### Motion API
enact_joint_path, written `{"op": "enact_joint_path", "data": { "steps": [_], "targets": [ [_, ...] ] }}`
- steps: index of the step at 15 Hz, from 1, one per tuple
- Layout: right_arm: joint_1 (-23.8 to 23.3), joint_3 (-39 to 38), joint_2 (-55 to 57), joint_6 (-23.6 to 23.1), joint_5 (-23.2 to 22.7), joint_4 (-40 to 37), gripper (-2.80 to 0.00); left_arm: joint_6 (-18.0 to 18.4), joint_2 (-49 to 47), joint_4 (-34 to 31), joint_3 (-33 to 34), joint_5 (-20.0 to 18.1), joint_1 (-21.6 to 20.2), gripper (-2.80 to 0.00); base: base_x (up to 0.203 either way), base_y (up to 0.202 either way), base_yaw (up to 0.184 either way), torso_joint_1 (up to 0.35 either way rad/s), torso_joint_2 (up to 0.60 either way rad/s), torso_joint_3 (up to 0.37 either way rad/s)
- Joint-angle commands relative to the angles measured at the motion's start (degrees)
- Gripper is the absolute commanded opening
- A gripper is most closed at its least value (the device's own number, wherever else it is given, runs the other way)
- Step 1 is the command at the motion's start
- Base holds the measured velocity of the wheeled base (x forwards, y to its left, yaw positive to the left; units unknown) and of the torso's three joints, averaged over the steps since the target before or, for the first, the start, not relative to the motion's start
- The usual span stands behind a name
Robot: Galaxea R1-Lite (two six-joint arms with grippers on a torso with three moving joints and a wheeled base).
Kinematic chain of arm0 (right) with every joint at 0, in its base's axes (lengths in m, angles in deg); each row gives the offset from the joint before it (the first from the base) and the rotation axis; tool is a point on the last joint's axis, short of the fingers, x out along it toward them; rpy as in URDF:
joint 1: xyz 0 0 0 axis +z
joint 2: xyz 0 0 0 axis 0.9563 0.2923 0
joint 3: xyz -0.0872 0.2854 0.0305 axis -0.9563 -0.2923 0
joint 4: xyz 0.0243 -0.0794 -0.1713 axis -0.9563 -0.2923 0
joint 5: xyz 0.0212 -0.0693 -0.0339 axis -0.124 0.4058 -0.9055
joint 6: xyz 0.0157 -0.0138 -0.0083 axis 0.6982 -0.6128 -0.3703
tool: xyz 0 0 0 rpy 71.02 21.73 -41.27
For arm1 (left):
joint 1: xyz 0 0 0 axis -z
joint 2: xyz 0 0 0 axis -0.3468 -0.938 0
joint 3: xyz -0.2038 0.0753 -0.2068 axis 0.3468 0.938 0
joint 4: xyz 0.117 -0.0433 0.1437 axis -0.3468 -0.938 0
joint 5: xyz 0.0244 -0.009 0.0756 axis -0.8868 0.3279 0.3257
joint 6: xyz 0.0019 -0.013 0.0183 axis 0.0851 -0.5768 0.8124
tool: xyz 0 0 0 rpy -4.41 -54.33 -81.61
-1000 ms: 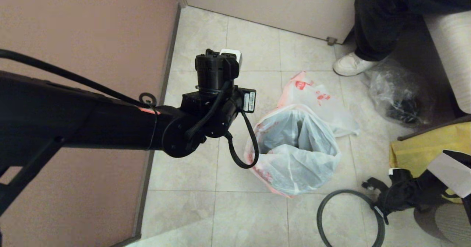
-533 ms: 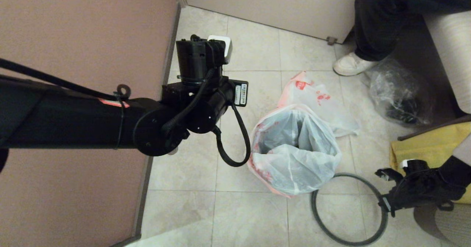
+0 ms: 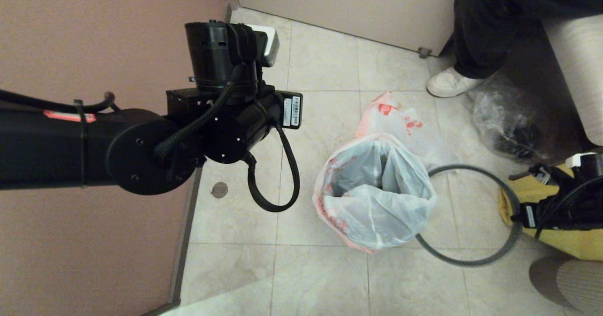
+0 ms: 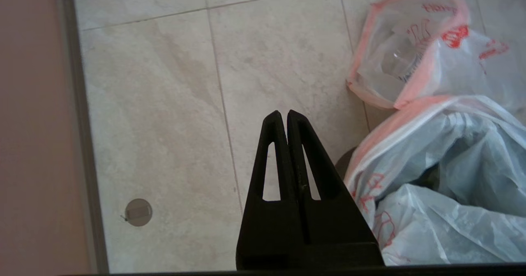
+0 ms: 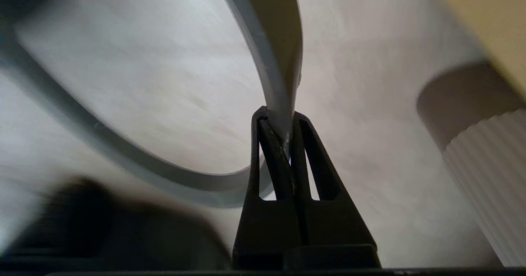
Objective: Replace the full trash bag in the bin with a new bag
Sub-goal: Place the trash can ring on the trash can
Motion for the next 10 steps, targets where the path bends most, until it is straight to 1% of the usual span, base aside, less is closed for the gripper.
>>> {"op": "enact_joint_path", "data": {
  "steps": [1, 4, 7, 10],
  "targets": [
    [2.5, 6.8, -8.9, 5.1, -3.3, -5.7, -2.80, 0.0, 0.8, 0.2, 0.1, 0.2, 0.1, -2.80, 0.000, 0.000, 0.000, 0.000, 0.00, 0.000],
    [6.7, 18.3, -10.4, 12.3, -6.3, -13.3, -2.80, 0.0, 0.8, 0.2, 0.1, 0.2, 0.1, -2.80, 0.000, 0.000, 0.000, 0.000, 0.00, 0.000],
    [11.9, 28.9, -10.0, 16.3, -7.1, -19.0, -2.80, 0.0, 0.6, 0.2, 0.1, 0.2, 0.1, -2.80, 0.000, 0.000, 0.000, 0.000, 0.00, 0.000],
    [16.7, 36.8, -7.9, 21.2, -7.2, -21.9, -2.80, 0.0, 0.6, 0.2, 0.1, 0.2, 0.1, -2.80, 0.000, 0.000, 0.000, 0.000, 0.00, 0.000]
  ]
}}
